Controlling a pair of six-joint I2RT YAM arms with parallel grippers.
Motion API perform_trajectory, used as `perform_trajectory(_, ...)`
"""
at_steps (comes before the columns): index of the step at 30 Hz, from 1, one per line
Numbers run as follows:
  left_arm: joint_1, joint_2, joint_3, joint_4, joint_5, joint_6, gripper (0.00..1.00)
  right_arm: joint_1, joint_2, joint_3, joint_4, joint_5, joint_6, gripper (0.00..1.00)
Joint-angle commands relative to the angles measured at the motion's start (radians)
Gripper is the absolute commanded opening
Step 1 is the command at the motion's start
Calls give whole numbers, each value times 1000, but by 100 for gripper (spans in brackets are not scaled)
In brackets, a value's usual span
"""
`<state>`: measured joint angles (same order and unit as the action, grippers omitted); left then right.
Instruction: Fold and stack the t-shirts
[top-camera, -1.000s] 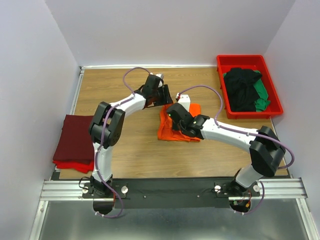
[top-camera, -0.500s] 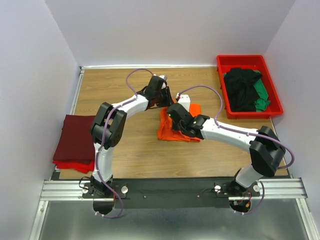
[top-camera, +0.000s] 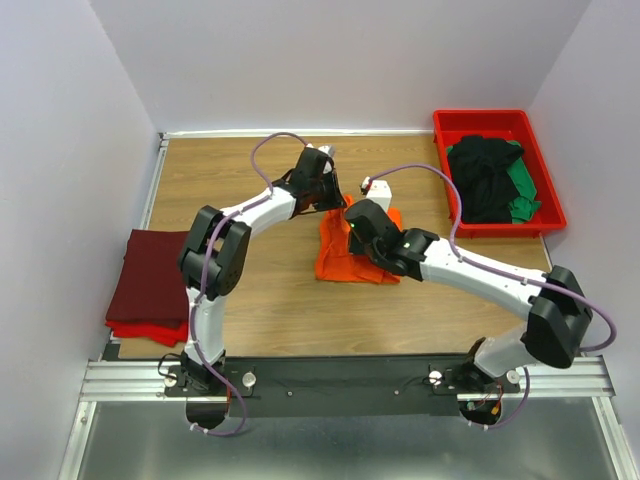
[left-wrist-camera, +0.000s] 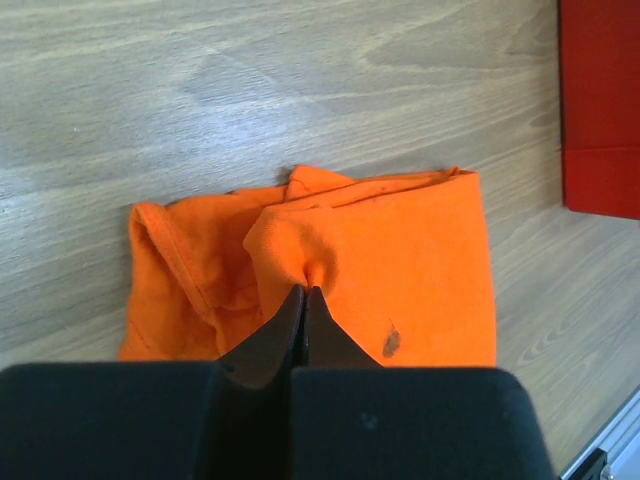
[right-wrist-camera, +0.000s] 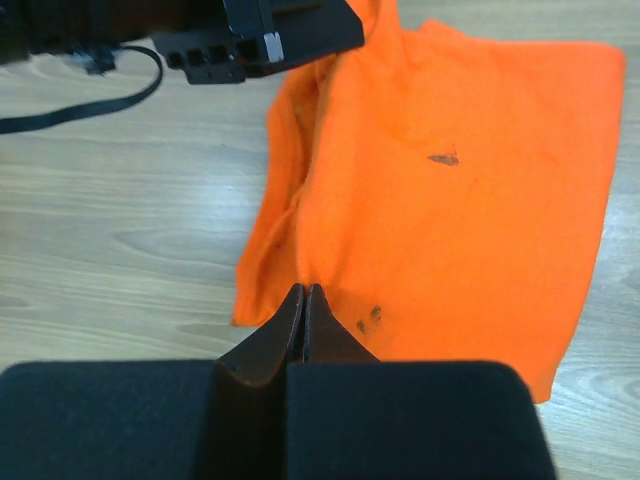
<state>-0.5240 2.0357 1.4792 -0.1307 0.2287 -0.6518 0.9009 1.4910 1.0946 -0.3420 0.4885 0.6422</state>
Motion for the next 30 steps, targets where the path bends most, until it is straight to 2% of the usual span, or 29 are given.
perform_trajectory(1,-2,-77,26,-1,11,3,0,-3,-57,8,0,-19,-12,0)
perform_trajectory(16,19,-177,-83,31,-49,0,0,6,-61,34,18,-106,-26,0)
perform_trajectory(30,79,-166,-240,152,-38,-34,0,21,156,106,103,-195,-16,0)
